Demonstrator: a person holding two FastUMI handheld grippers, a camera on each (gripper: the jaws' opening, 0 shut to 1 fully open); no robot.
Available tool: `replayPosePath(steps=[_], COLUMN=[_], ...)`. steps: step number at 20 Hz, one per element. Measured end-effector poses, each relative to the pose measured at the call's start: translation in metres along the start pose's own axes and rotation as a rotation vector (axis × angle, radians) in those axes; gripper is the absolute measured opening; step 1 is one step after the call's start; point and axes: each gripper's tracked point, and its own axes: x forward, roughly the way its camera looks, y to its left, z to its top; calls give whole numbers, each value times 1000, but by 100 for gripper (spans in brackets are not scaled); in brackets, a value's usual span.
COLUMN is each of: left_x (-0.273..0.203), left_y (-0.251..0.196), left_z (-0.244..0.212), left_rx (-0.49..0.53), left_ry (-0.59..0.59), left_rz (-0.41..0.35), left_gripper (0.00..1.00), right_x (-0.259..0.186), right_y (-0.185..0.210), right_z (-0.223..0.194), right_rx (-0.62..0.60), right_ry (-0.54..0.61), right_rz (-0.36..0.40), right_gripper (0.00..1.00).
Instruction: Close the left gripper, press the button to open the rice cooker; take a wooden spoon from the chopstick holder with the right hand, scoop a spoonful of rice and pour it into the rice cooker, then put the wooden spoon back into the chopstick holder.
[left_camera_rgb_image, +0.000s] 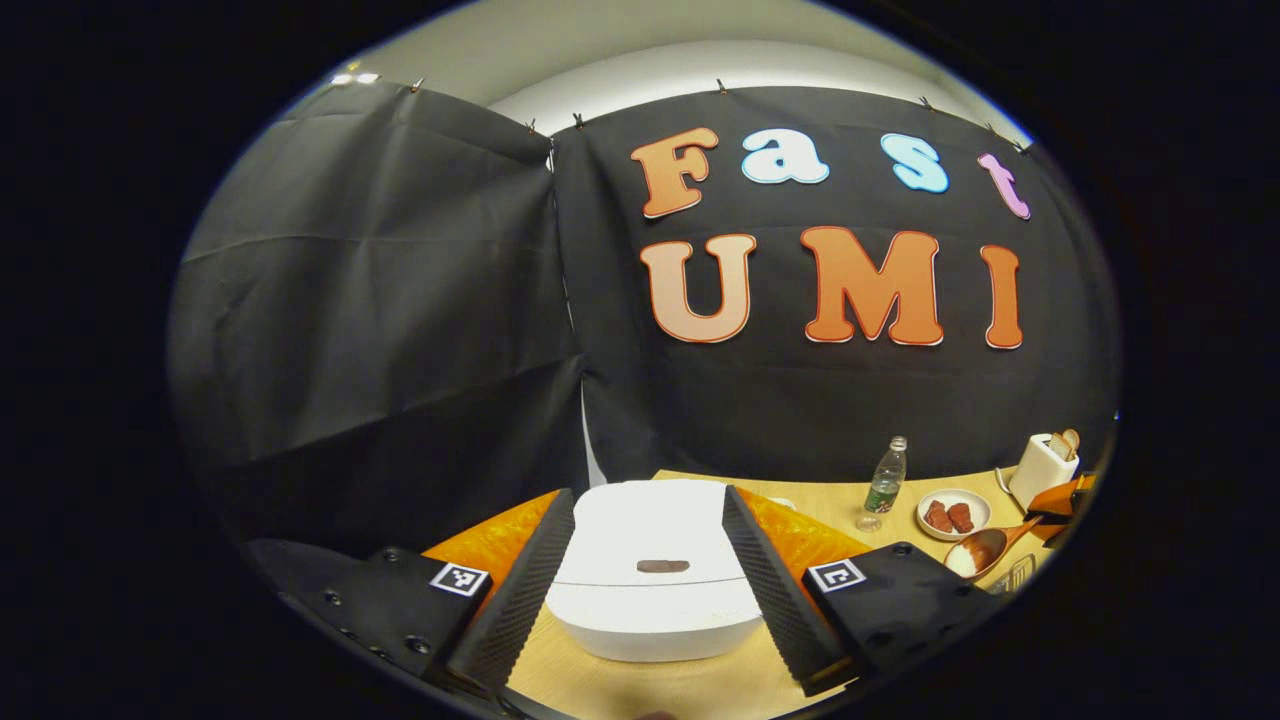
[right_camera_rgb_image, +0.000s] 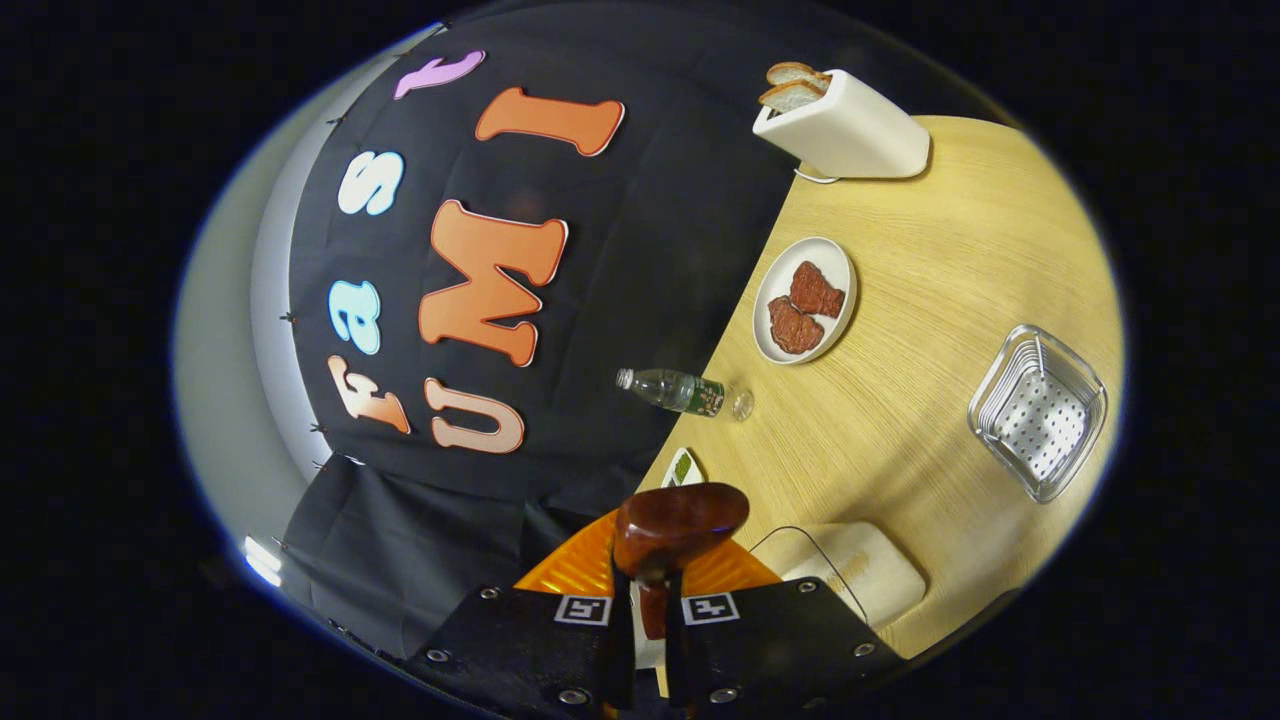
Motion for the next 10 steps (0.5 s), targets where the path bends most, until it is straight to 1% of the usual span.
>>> replayPosePath(steps=[1,3,4,7,8,9,10], left_x=[6,18,23,50,65,69,71], left_y=[1,0,2,3,-5,-9,-14], left_z=[0,-6,-9,-30,-42,-60,-75], left_rx=[-1,-18,-29,-81,-107,-130,-144], left_ry=[7,37,54,149,212,287,363], left_rz=[-5,-32,-32,-48,-87,-106,-126], left_gripper=[94,95,88,36,12,5,5], right_x=[-2,-4,-5,-8,-9,-11,-12], right_y=[-1,-3,-4,-8,-11,-13,-14], right_z=[1,3,4,6,8,8,9], right_rx=[8,12,10,14,16,20,21], right_ry=[-1,-8,-11,-25,-33,-41,-51], right_rz=[-3,-6,-7,-11,-13,-18,-21], right_gripper=[11,12,12,12,11,11,11])
